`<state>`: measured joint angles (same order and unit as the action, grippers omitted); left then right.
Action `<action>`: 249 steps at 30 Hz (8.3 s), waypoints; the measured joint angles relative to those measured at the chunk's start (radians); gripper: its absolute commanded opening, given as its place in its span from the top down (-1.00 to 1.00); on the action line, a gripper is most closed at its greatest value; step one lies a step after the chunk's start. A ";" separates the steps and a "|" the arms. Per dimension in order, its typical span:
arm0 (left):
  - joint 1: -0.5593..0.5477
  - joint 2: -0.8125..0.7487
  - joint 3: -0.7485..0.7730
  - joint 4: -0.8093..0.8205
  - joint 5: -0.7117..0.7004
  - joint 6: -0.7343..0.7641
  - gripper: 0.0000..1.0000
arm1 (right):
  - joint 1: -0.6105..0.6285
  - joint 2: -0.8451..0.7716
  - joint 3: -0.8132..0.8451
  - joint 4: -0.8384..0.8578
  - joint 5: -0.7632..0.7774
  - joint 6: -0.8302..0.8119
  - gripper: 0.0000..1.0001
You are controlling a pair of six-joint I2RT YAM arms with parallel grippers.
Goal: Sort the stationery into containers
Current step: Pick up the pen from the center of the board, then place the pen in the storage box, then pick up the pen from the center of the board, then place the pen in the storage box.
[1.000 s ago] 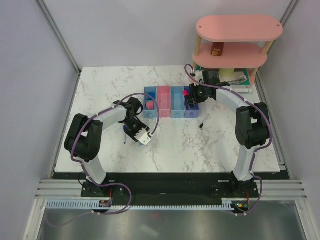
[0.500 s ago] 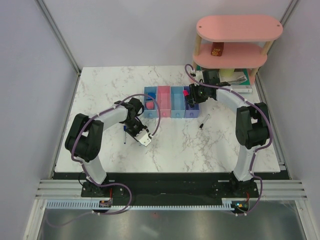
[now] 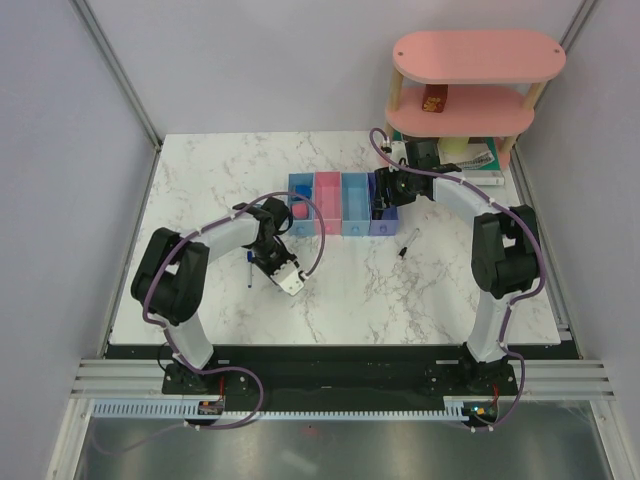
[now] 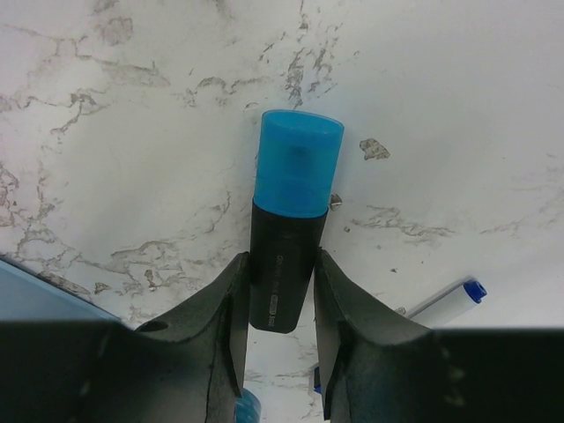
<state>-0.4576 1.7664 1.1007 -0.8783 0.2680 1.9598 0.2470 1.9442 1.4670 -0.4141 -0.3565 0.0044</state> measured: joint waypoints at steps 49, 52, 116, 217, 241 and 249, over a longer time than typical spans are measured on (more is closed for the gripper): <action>-0.121 0.637 1.232 0.248 0.520 -2.095 0.96 | -0.086 -0.399 -0.508 -0.064 0.166 -0.072 -0.28; -0.121 0.653 1.240 0.299 0.485 -2.107 0.96 | -0.077 -0.374 -0.510 -0.047 0.167 -0.072 -0.28; -0.006 0.612 1.111 0.418 0.449 -2.116 -0.04 | 0.000 -0.235 -0.498 0.121 0.202 -0.050 0.13; 0.216 -0.076 -0.099 0.121 -0.066 0.000 0.38 | 0.169 0.060 0.062 0.131 -0.031 0.037 0.56; 0.196 -0.106 -0.137 0.153 -0.032 0.002 0.96 | 0.170 0.024 -0.021 0.199 0.154 0.075 0.59; 0.134 -0.170 -0.163 0.130 0.053 0.002 0.96 | 0.170 0.024 -0.024 0.210 0.183 0.091 0.31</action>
<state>-0.3241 1.5967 0.9375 -0.7479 0.3206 1.9617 0.4171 1.9682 1.4429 -0.2039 -0.1730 0.0952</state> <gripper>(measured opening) 0.057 0.304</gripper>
